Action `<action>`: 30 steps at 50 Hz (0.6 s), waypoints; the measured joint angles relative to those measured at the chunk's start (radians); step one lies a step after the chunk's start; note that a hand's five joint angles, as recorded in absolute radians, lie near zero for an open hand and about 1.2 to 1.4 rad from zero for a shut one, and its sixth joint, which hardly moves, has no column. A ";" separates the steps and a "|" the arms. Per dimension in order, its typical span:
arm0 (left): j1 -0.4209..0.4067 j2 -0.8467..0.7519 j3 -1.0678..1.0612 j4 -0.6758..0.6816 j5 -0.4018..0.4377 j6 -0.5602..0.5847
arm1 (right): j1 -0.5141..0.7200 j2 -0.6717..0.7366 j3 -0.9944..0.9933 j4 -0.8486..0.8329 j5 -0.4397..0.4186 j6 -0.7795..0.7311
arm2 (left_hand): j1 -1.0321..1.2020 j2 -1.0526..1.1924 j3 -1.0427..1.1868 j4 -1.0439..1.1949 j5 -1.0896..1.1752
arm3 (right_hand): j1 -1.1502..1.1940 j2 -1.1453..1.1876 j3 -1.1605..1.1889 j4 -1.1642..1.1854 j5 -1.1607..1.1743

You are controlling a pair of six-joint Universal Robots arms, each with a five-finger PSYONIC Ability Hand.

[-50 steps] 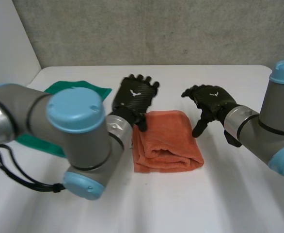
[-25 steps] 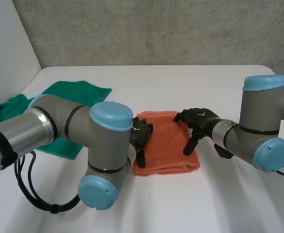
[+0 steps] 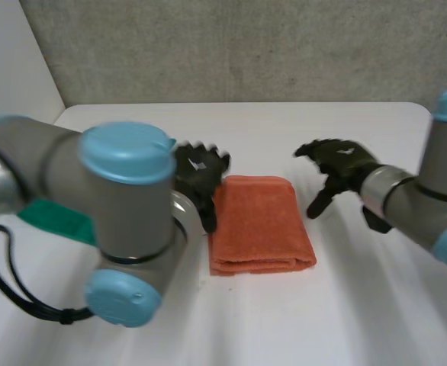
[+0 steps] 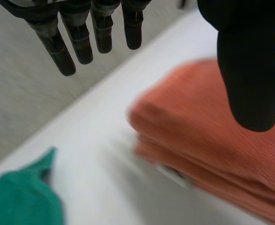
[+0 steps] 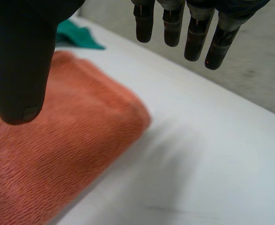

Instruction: Fold the laundry.

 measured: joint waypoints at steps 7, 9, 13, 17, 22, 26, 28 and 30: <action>0.089 0.246 -0.190 0.140 0.005 -0.009 | -0.130 -0.143 0.161 -0.030 0.028 0.108 | -0.007 -0.011 -0.012 -0.004 -0.003 | 0.000 0.000 0.000 0.000 0.000; 0.106 0.292 -0.235 0.166 0.008 -0.017 | -0.149 -0.158 0.200 -0.031 0.029 0.116 | -0.016 -0.012 -0.012 -0.011 -0.003 | 0.000 0.000 0.000 0.000 0.000; 0.138 0.379 -0.333 0.210 0.027 -0.051 | -0.167 -0.171 0.277 -0.032 0.026 0.120 | -0.017 -0.013 -0.012 -0.012 -0.003 | 0.000 0.000 0.000 0.000 0.000; 0.160 0.424 -0.396 0.224 0.061 -0.092 | -0.166 -0.171 0.347 -0.040 0.023 0.119 | -0.017 -0.013 -0.012 -0.012 -0.003 | 0.002 0.000 0.000 0.000 0.000; 0.187 0.457 -0.452 0.226 0.127 -0.161 | -0.132 -0.164 0.413 -0.077 0.022 0.132 | -0.017 -0.013 -0.012 -0.012 -0.003 | 0.004 0.000 0.000 0.000 0.000; 0.193 0.461 -0.462 0.224 0.153 -0.190 | -0.097 -0.154 0.434 -0.120 0.021 0.168 | -0.017 -0.013 -0.012 -0.012 -0.003 | 0.004 0.001 0.002 0.000 0.000; 0.194 0.462 -0.462 0.223 0.159 -0.196 | -0.079 -0.144 0.439 -0.144 0.019 0.199 | -0.017 -0.013 -0.012 -0.012 -0.003 | 0.004 0.002 0.002 0.000 0.000; 0.194 0.462 -0.460 0.223 0.159 -0.198 | -0.070 -0.138 0.439 -0.154 0.017 0.213 | -0.017 -0.013 -0.012 -0.012 -0.003 | 0.008 0.002 0.003 0.001 0.000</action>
